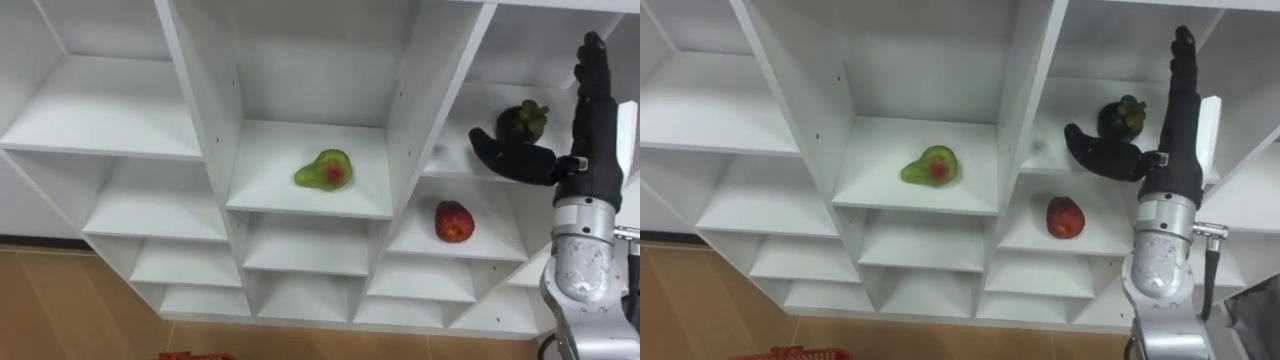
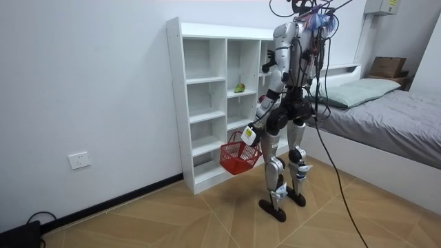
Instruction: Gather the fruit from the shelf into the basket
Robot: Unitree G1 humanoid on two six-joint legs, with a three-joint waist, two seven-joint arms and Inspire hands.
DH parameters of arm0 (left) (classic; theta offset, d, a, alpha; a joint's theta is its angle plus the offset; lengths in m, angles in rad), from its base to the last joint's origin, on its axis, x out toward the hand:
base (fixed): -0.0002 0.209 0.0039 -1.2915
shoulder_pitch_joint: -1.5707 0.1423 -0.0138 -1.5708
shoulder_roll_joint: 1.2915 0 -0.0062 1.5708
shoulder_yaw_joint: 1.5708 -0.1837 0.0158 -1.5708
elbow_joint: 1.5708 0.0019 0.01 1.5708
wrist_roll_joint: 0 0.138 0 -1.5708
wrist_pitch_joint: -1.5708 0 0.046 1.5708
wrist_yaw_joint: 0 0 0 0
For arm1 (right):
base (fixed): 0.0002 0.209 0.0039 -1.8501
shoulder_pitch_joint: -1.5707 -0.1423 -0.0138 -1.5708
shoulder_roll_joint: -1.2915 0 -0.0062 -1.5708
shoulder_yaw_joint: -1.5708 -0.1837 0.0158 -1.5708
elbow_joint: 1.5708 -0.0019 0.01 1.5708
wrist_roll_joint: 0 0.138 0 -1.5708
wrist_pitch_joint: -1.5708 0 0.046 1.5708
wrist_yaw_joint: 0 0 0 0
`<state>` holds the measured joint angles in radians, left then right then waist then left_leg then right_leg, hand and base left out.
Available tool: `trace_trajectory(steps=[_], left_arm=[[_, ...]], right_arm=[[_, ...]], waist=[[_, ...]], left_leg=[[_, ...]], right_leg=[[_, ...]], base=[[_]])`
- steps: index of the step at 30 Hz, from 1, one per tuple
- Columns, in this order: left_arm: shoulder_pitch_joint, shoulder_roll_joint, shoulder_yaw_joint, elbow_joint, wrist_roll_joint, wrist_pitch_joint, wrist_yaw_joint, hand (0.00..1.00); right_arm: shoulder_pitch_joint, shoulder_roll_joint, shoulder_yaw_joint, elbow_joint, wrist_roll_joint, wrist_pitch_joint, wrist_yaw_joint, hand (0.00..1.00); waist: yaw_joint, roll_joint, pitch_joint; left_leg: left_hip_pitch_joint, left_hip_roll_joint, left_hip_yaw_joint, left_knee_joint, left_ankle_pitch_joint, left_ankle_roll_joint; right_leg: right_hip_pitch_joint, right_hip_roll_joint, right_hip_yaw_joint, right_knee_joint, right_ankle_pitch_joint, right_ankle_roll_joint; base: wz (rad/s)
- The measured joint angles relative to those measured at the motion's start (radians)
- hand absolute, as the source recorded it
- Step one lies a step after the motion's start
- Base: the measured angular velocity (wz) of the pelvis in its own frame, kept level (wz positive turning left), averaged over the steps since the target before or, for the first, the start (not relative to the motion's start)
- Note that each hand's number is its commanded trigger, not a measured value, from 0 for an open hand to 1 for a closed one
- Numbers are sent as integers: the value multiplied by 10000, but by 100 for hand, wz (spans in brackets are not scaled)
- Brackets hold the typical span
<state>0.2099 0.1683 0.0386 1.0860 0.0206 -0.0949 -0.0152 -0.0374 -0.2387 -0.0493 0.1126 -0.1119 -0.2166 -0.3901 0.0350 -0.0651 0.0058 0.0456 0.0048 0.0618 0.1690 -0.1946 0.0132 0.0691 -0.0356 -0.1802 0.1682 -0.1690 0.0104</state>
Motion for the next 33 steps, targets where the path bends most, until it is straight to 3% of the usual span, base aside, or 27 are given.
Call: trace_trajectory(steps=[8, 12, 17, 23, 33], left_arm=[[2, 19, 191, -62, 170, 31, -68, 100], [7, 31, 276, -63, 354, 86, -180, 100], [-8, 31, 364, -192, 547, 241, -307, 100], [19, 34, 369, -341, 587, 340, -399, 100], [13, 34, 369, -455, 599, 523, -445, 100]], right_arm=[[-453, -88, -155, 736, -504, -1, -144, 0], [-917, -462, -174, 1526, -423, -4, -137, 0], [-1077, -517, -239, 2026, -418, 24, -6, 0], [-1077, -519, -240, 2342, -422, 369, 238, 0], [-1076, -519, -232, 2698, -370, 610, 455, 0]], waist=[[-7, -118, -7], [-3, -99, -2], [-4, -70, -3], [-12, -30, -24], [5, -19, -17]], left_leg=[[-23, -11, -146, 11, 37, -9], [-20, -15, -167, 27, 48, -11], [-21, -13, -167, 16, 75, -19], [-47, -18, -168, 11, 78, -16], [117, -24, -190, 16, 78, -16]], right_leg=[[0, -14, -162, -6, 0, 0], [28, -21, -174, -2, 0, 0], [25, -20, -173, 1, 0, 0], [34, -24, -175, 8, 0, 0], [214, -32, -208, -1, 0, 0]], base=[[5], [1], [0], [0], [0]])
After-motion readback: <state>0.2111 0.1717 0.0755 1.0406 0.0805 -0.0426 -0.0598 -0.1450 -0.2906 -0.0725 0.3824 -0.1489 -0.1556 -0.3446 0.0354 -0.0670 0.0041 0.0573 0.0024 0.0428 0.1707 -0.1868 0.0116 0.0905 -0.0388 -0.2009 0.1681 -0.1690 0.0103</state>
